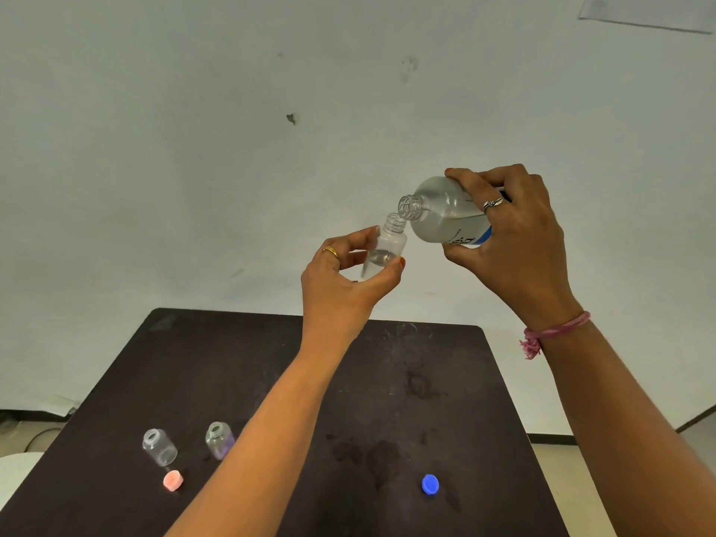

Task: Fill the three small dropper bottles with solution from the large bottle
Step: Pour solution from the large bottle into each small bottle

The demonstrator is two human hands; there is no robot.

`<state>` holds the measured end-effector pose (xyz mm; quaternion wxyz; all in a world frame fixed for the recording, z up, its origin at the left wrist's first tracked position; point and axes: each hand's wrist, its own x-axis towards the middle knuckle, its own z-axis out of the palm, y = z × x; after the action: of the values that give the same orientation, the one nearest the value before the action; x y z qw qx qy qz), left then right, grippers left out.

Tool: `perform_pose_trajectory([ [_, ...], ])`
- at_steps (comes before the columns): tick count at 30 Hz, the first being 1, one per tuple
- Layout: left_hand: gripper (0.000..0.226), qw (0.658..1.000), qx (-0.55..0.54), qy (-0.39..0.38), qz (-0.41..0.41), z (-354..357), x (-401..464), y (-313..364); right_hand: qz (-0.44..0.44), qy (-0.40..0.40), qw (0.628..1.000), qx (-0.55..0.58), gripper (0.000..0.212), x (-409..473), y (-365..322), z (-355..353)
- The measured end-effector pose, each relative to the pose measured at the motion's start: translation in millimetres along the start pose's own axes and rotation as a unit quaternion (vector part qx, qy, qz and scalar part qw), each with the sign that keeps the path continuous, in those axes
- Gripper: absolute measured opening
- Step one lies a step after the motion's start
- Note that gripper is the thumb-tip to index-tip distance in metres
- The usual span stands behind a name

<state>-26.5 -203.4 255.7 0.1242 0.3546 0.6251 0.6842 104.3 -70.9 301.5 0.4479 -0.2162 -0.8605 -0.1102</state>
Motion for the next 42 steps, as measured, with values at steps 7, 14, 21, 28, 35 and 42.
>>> perform_pose_trajectory([
  [7, 0.041, 1.0, -0.005, 0.003, 0.0, -0.3, -0.2, -1.0, 0.002, -0.001, 1.0, 0.0, 0.074, -0.1, -1.4, -0.4],
  [14, 0.041, 1.0, -0.003, 0.002, -0.001, -0.1, -0.7, -1.2, 0.001, -0.003, 1.0, -0.001, 0.074, 0.3, -0.9, -1.4],
  [21, 0.04, 1.0, -0.009, 0.001, 0.003, -0.6, -1.4, -0.4, 0.002, 0.001, 1.0, 0.001, 0.073, 0.4, -2.7, -3.0],
  [28, 0.039, 1.0, -0.011, 0.002, 0.005, -2.0, -2.8, -0.4, 0.004, -0.002, 1.0, 0.004, 0.073, 0.5, -4.5, -4.6],
  [35, 0.041, 1.0, -0.005, 0.005, 0.006, -2.4, -2.3, -0.5, 0.001, -0.001, 1.0, 0.0, 0.072, 1.1, -5.4, -5.6],
  [42, 0.041, 1.0, -0.013, 0.004, 0.006, -3.4, -2.5, 0.6, 0.003, -0.002, 1.0, -0.001, 0.072, 1.1, -6.1, -5.9],
])
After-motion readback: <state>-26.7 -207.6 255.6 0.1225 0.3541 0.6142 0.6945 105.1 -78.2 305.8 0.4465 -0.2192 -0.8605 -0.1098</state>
